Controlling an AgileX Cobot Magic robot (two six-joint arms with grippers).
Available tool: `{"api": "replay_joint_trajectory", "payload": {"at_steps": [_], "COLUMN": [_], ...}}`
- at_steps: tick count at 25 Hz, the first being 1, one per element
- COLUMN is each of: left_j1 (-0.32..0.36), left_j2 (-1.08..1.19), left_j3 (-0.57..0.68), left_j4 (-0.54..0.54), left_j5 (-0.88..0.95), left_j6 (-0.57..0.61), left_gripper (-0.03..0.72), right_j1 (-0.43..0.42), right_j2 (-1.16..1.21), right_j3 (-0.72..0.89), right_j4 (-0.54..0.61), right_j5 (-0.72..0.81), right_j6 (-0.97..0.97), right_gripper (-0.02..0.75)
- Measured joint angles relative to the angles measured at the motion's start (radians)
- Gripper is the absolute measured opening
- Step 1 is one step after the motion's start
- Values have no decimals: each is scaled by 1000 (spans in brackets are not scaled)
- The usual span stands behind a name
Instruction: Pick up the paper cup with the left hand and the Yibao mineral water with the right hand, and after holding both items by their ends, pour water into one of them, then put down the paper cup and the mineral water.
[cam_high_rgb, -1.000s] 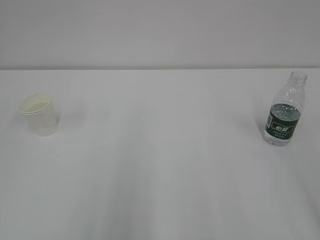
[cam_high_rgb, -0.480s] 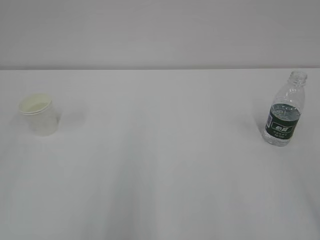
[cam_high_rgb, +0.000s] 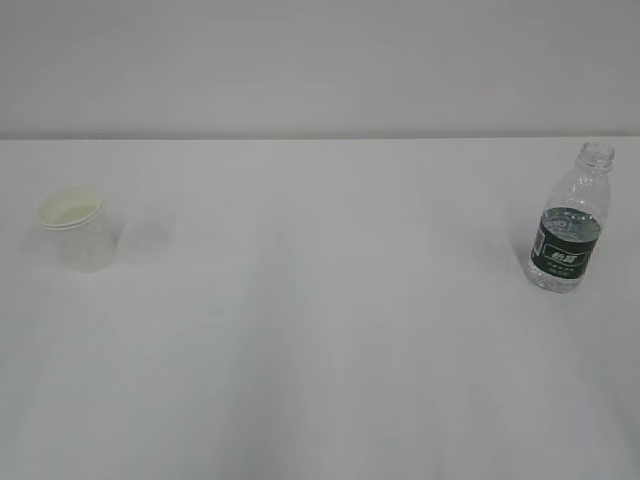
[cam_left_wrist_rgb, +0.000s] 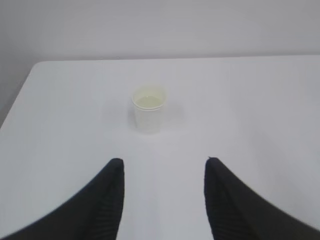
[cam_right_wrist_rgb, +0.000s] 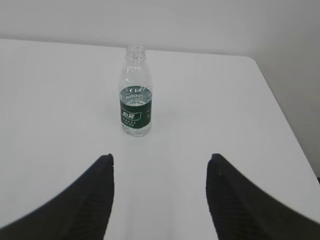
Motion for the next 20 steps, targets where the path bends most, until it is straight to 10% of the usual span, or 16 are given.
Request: {"api": "replay_joint_trajectory", "payload": {"at_steps": [20], "left_j1": [0], "left_j2": [-12], "left_j3": [-37], "left_j4": [58], "left_j5": [358], "left_j6": [9], "left_gripper": [337], "right_j1": [0], "right_j2": [-31], "right_j3": [-25], "right_j4": [70], "right_j5": [143], "right_j6": [-26], "right_gripper": [445]}}
